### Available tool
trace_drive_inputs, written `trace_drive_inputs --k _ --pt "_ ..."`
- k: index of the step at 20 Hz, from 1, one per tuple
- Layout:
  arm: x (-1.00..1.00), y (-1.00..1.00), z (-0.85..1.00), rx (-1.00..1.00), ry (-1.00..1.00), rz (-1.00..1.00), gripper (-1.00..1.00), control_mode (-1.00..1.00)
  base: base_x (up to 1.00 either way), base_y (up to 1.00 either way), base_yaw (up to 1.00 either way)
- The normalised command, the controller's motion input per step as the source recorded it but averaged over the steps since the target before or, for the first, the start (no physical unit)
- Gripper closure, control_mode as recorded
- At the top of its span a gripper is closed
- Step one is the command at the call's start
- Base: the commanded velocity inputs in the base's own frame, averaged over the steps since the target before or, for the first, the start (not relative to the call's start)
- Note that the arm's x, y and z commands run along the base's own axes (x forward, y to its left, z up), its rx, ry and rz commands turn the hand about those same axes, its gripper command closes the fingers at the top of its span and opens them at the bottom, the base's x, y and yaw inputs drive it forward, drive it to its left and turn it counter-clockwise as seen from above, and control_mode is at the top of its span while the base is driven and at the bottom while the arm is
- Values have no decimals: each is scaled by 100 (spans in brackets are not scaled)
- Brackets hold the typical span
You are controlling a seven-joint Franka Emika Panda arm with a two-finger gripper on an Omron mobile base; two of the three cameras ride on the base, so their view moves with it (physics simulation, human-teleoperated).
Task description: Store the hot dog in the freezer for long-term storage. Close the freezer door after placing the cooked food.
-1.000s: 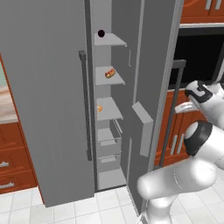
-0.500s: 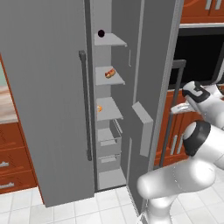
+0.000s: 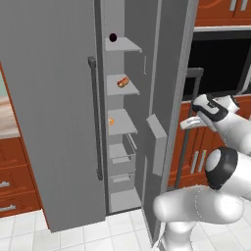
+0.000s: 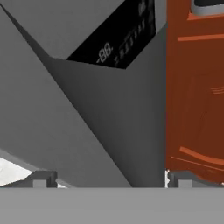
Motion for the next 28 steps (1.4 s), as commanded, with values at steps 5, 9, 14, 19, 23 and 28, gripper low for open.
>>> trace_drive_inputs --k 5,9,14,19,23,28 --pt "-1 98 0 -3 0 0 -100 -100 0 0 0" --pt "0 85 -3 -7 1 0 -100 -100 0 0 0" --pt "0 98 0 -7 0 -9 -100 -100 0 0 0" --pt "25 94 0 -8 2 -11 -100 -100 0 0 0" --pt "49 61 0 -5 2 -7 -100 -100 0 0 0" --pt "70 34 0 -4 12 -6 -100 -100 0 0 0"
